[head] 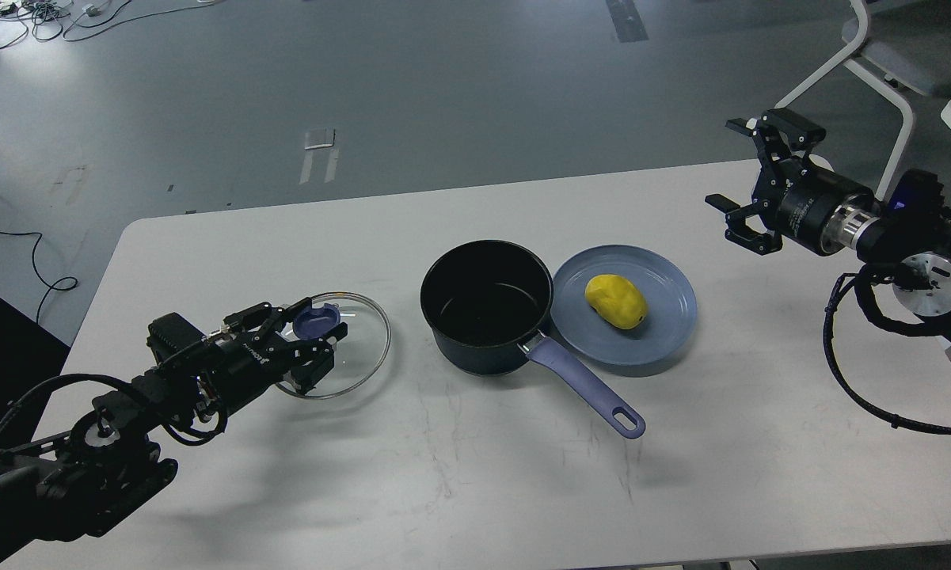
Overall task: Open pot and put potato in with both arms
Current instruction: 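Lower the glass lid onto the table beside the pot, release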
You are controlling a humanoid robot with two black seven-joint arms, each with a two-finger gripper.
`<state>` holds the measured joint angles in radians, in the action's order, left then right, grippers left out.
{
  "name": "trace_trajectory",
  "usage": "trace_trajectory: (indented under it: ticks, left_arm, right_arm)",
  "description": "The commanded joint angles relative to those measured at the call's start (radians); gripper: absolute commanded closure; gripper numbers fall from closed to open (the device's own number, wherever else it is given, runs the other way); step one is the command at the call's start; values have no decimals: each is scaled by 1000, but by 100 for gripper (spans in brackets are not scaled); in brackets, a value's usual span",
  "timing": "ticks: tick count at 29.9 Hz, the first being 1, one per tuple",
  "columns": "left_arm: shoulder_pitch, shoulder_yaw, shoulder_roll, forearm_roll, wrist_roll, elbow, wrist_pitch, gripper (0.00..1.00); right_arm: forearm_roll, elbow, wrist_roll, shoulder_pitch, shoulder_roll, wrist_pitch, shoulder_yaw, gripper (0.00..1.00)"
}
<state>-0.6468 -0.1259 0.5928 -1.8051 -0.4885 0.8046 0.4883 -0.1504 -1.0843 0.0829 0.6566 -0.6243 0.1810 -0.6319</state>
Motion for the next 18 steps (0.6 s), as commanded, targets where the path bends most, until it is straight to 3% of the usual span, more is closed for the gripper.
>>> trace_trajectory:
  ticks: [1, 5, 9, 18]
  left_arm:
    - [2, 0, -18, 16, 0, -24, 0, 59]
    - [6, 0, -18, 32, 0, -24, 0, 55]
    - [21, 0, -19, 65, 0, -42, 0, 40]
    - [29, 2, -19, 69, 0, -44, 0, 37]
  right_arm:
    - [0, 1, 0, 0, 0, 0, 0, 0]
    - [0, 1, 0, 0, 2, 0, 1, 0]
    - [0, 3, 0, 0, 2, 0, 1, 0]
    - [0, 3, 0, 1, 3, 0, 1, 0]
